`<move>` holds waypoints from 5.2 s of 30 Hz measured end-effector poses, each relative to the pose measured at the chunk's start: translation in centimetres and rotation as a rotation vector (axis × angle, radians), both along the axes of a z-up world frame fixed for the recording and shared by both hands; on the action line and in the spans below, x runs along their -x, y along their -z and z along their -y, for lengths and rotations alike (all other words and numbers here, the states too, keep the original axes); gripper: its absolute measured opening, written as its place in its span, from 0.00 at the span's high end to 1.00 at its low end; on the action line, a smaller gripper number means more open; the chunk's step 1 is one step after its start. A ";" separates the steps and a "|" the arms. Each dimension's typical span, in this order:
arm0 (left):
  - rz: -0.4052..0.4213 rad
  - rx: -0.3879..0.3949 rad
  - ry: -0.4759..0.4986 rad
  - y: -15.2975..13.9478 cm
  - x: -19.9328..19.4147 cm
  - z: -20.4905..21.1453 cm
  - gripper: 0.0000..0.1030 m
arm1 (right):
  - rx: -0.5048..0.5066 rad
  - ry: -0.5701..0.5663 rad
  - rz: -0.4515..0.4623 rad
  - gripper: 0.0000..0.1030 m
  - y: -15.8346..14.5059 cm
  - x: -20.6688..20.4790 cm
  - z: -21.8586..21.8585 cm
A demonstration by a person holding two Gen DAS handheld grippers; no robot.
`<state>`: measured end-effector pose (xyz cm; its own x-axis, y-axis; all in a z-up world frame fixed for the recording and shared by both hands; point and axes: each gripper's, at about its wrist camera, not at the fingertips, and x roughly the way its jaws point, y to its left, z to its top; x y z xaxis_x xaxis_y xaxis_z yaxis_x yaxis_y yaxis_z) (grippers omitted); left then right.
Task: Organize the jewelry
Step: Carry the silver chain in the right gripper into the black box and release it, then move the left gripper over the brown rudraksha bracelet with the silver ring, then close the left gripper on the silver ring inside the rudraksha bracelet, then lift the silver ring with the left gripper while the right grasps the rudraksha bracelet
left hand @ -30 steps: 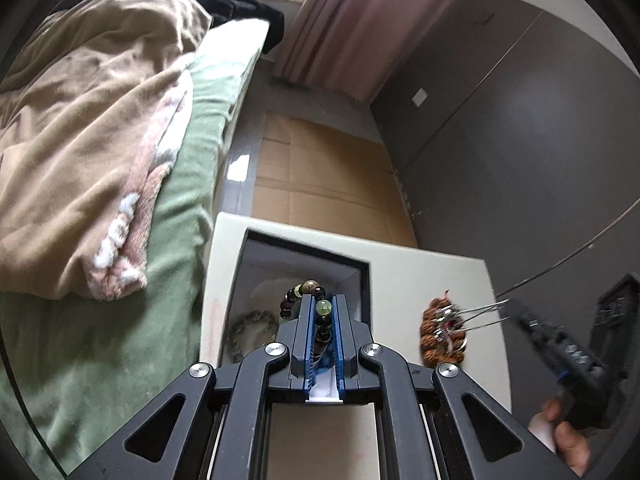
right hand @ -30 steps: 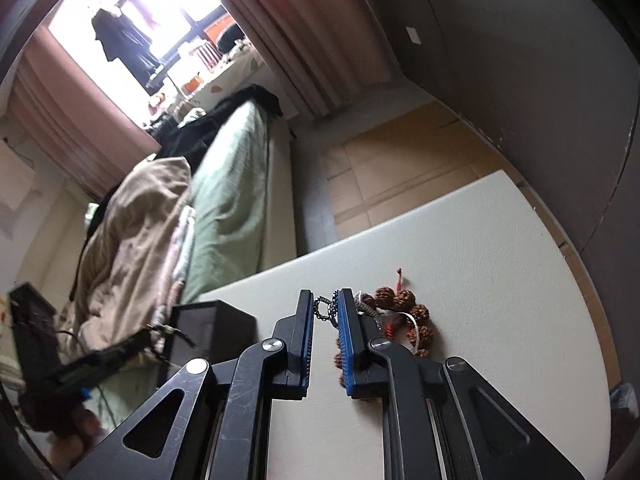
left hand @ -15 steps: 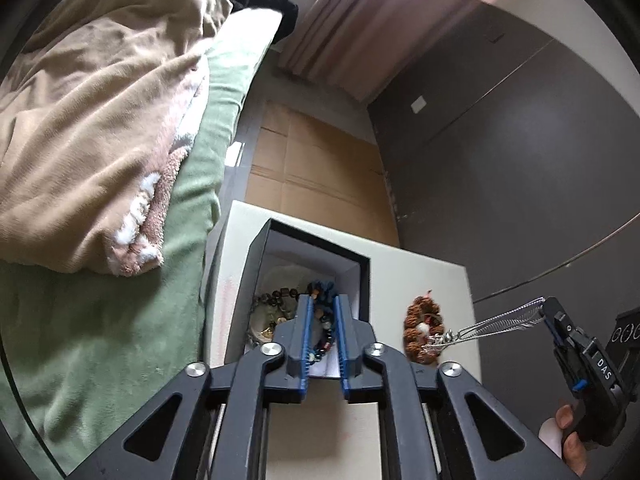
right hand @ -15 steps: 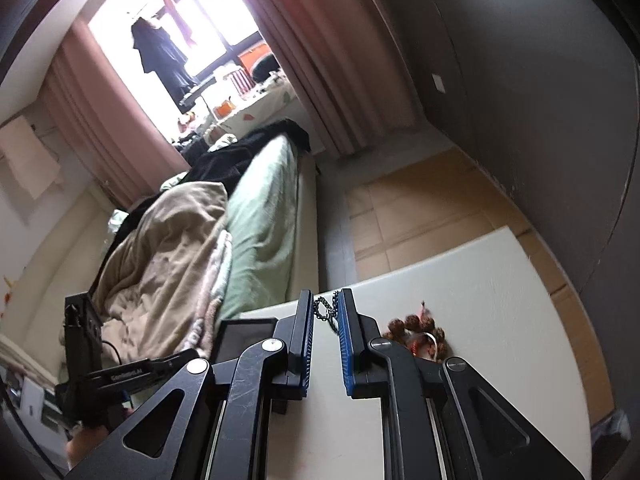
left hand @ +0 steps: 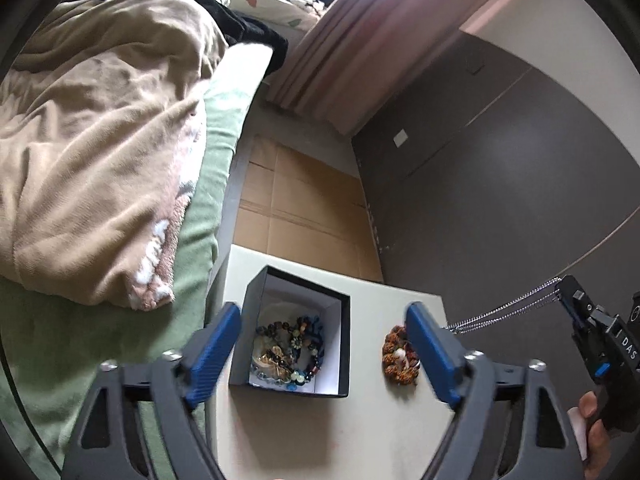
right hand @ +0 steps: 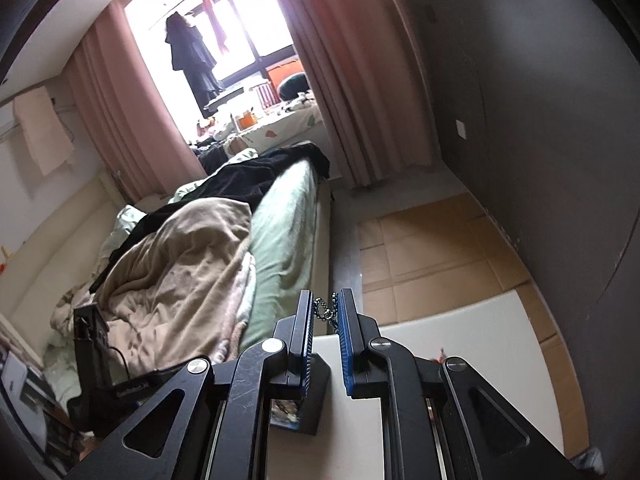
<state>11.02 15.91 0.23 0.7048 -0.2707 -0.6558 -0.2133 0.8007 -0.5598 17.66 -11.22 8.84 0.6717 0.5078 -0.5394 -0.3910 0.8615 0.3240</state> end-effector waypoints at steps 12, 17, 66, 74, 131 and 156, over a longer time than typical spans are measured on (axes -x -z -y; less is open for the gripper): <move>0.024 0.018 -0.059 -0.7 1.2 -3.0 0.14 | 0.026 -0.103 0.014 0.87 -0.9 -0.4 -6.8; 0.019 0.024 -0.081 -0.5 1.4 -4.1 0.14 | 0.024 -0.139 -0.012 0.87 0.5 -1.0 -9.2; -0.049 -0.137 0.166 2.3 -3.6 11.7 0.14 | -0.094 0.147 -0.331 0.00 12.9 -1.0 12.1; -0.038 -0.185 0.227 3.1 -4.6 16.5 0.18 | -0.075 0.186 -0.352 0.00 13.3 -1.3 15.0; -0.066 -0.106 0.352 7.1 -9.5 22.1 0.99 | -0.082 0.166 -0.482 0.22 16.5 -6.1 16.2; -0.038 -0.116 0.190 4.9 -6.9 13.0 0.99 | 0.212 0.070 -0.479 0.80 21.2 -7.3 6.2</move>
<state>17.94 2.88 -4.70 0.6227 -0.3177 -0.7151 -0.0715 0.8869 -0.4563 24.97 -17.42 -12.36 0.3528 0.3169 -0.8804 -0.1813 0.9462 0.2680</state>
